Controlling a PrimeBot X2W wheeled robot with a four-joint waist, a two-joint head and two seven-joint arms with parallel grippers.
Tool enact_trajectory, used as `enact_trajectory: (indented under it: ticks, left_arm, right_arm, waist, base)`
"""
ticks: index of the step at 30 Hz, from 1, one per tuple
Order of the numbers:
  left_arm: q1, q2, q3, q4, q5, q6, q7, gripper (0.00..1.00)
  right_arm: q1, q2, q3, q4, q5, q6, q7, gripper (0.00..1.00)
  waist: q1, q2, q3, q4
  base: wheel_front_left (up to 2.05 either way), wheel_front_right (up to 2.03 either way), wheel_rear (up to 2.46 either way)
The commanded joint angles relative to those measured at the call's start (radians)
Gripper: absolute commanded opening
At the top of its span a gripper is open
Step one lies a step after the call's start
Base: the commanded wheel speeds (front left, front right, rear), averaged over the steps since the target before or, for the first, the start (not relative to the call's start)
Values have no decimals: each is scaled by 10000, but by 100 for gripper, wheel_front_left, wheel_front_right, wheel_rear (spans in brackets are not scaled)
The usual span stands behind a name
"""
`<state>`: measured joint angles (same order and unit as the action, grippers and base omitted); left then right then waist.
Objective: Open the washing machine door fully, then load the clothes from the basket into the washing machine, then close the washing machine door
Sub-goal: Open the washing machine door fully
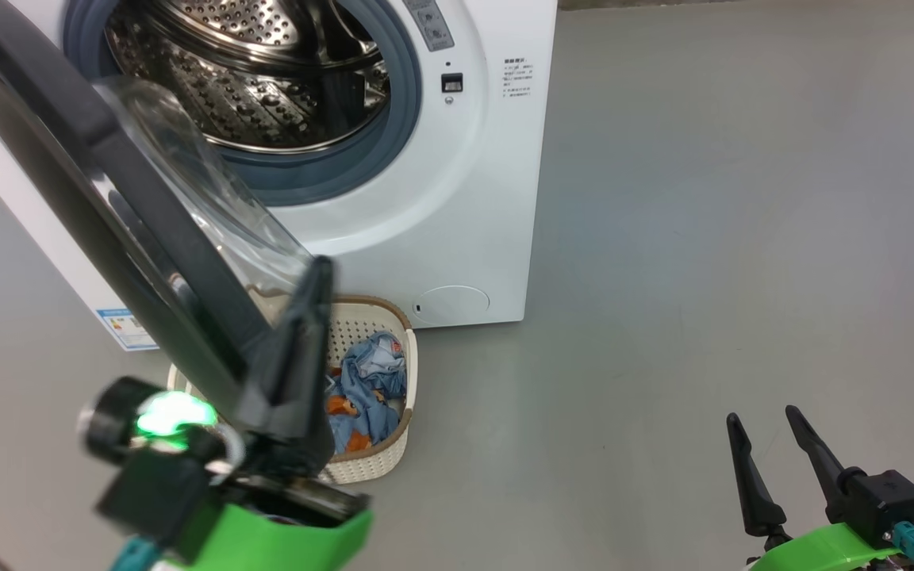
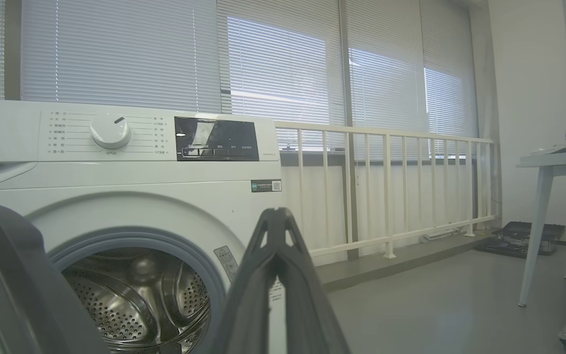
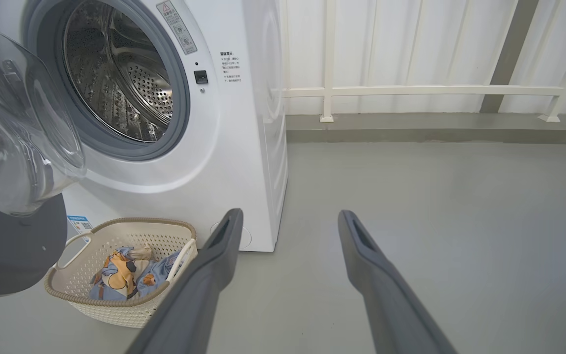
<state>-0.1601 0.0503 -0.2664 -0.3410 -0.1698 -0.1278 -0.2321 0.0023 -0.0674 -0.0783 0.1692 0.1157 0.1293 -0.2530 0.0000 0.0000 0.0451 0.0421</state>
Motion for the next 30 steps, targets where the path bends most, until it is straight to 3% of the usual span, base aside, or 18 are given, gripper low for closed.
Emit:
enact_trajectory:
  ticks: [1, 7, 12, 30]
  left_arm:
    - [-469, 130, 93, -136, -173, -12, 82, 0]
    - [-829, 63, -1336, 765, -576, -20, 77, 0]
    - [-862, 42, -1835, 1317, -636, 7, 54, 0]
    - [-874, 24, -1727, 3388, -889, 701, -67, 0]
  right_arm:
    - [-167, -54, 230, -210, -80, 14, -88, 100]
    - [-262, -28, 319, -163, -162, 14, -88, 100]
    - [-316, -20, 314, -144, -221, 14, -88, 100]
    - [-372, -20, 271, -74, -275, 14, -88, 100]
  waist:
    - [0, 0, 18, 1]
    - [0, 0, 124, -48]
    - [0, 0, 205, -27]
    - [0, 0, 543, 76]
  base:
    - [0, 0, 0]
    - [0, 0, 0]
    - [0, 0, 0]
    - [0, 0, 0]
